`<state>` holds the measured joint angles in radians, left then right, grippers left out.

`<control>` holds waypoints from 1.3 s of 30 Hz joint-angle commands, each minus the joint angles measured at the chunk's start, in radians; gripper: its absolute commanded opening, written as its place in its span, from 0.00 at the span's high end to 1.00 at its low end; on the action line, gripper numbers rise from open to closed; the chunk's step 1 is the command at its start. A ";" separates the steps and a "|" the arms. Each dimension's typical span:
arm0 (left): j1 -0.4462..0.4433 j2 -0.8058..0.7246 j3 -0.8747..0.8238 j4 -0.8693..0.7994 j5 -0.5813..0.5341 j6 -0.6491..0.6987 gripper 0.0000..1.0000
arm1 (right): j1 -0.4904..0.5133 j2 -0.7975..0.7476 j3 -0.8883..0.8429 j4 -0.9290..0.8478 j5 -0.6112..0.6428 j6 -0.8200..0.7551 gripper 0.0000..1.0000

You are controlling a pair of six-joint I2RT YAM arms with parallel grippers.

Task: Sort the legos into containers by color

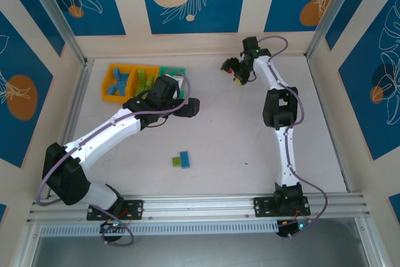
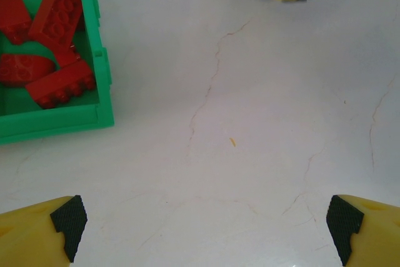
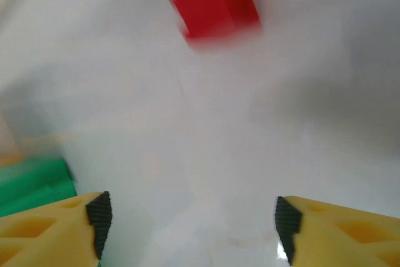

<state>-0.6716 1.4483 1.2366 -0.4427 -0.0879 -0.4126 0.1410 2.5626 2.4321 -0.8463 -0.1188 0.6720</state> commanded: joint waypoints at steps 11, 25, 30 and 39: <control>0.008 -0.011 0.009 -0.010 -0.009 0.011 0.00 | 0.040 0.210 0.221 0.210 0.216 -0.241 0.21; 0.036 0.048 0.063 -0.032 -0.002 0.048 0.00 | 0.040 0.253 0.277 0.108 0.232 -0.130 0.63; 0.068 0.064 0.072 -0.029 0.044 0.063 0.00 | 0.040 0.253 0.276 0.087 0.228 -0.126 0.51; 0.116 0.035 0.045 -0.029 0.089 0.064 0.00 | 0.032 0.256 0.250 0.022 0.148 -0.033 0.69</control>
<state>-0.5770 1.5013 1.2743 -0.4576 -0.0341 -0.3634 0.1749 2.7998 2.6953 -0.7422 0.0849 0.5884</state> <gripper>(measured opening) 0.999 0.321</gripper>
